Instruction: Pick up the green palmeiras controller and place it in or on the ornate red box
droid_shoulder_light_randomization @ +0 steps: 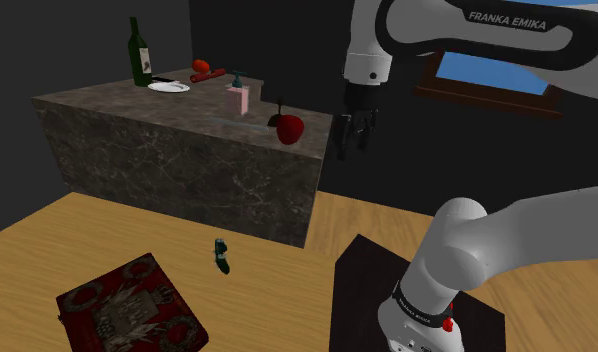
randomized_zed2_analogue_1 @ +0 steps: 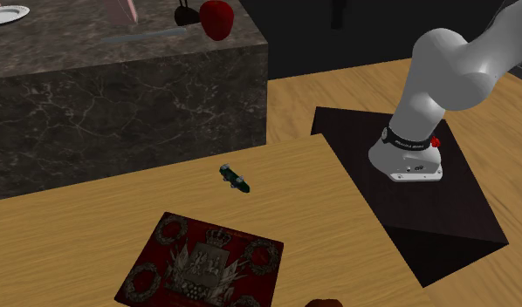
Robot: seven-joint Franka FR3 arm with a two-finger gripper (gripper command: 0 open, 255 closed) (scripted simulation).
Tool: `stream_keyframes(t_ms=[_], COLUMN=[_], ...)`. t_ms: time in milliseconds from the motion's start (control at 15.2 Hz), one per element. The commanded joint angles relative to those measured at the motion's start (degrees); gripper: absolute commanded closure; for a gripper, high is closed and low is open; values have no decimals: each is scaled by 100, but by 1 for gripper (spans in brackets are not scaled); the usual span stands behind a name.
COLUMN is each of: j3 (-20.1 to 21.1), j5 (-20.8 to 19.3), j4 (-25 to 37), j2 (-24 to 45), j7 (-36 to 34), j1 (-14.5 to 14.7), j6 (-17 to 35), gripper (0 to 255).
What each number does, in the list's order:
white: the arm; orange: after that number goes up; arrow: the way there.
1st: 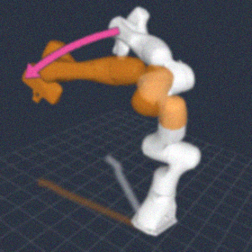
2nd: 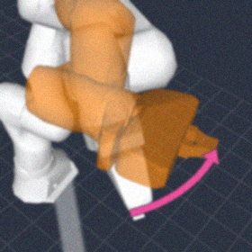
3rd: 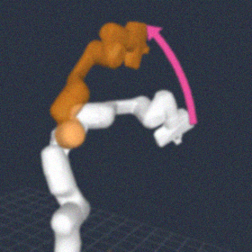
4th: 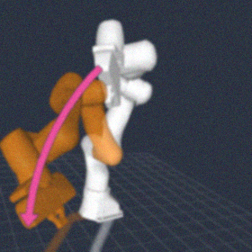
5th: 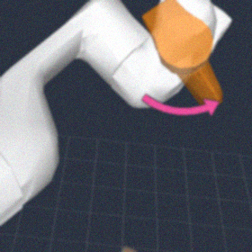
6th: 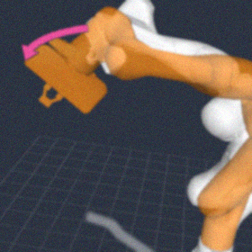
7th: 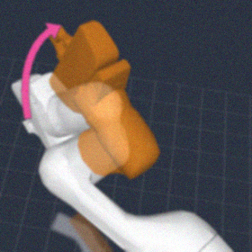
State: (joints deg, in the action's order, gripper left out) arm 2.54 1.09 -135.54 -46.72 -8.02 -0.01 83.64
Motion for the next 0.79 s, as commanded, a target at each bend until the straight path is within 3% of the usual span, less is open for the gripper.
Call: stream_keyframes(t_ms=[0,726], j3=[0,844], j5=[0,645], j4=[0,-538], j2=[0,1300], j7=[0,-821], j1=[0,278], j6=[0,1884], gripper=[0,0])
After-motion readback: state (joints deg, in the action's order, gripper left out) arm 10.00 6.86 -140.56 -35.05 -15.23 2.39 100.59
